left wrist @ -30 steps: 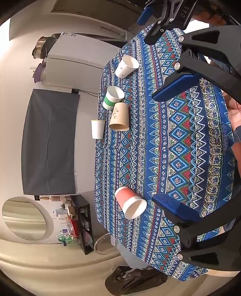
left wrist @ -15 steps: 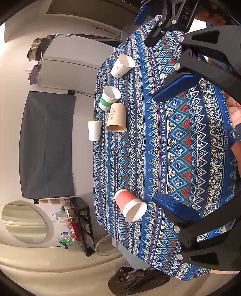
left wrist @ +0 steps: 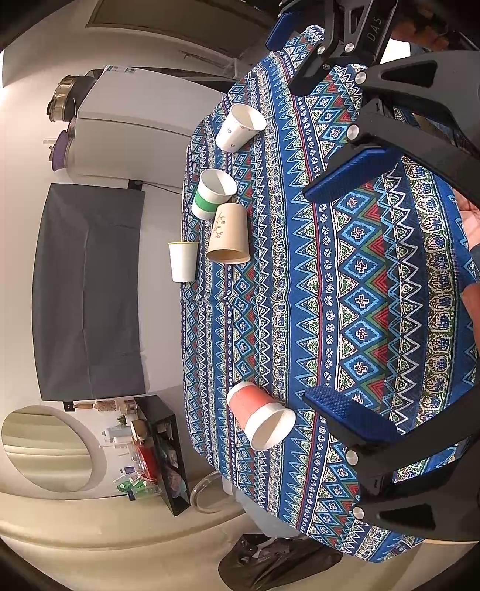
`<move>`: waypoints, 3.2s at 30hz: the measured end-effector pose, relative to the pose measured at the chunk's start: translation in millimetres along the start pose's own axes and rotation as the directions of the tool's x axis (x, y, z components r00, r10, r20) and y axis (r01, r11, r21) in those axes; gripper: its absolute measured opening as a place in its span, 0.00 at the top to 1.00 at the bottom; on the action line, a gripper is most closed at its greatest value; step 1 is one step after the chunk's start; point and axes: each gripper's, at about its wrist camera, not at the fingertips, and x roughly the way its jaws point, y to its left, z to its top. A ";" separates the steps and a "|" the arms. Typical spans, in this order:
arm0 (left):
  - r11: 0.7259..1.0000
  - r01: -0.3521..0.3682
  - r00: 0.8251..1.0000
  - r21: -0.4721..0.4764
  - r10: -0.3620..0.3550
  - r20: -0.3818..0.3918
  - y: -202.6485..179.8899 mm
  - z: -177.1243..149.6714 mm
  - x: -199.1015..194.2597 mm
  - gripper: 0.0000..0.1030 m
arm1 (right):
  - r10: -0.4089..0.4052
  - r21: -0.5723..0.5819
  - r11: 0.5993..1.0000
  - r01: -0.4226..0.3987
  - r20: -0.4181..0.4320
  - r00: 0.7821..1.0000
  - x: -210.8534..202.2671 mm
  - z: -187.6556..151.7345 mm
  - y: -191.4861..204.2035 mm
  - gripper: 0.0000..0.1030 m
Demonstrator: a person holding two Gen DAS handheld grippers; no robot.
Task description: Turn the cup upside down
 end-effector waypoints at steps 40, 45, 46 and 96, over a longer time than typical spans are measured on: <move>1.000 -0.006 0.998 -0.012 0.006 -0.057 3.6 17.0 34.7 0.06 | 0.020 0.029 0.999 -0.019 -0.041 0.999 42.2 15.5 -6.7 0.08; 1.000 -0.003 0.998 0.000 0.003 -0.068 0.9 21.1 44.6 0.06 | 0.013 0.032 0.999 -0.011 -0.056 0.998 53.5 20.8 -8.7 0.08; 1.000 -0.001 0.998 0.004 0.002 -0.069 0.2 22.3 46.6 0.06 | 0.011 0.028 1.000 -0.009 -0.058 0.998 56.5 21.8 -8.4 0.08; 0.911 0.217 0.973 0.350 -0.174 -0.150 -65.6 82.2 221.9 0.07 | -0.031 -0.043 0.999 0.025 -0.157 0.987 178.2 34.4 -32.1 0.08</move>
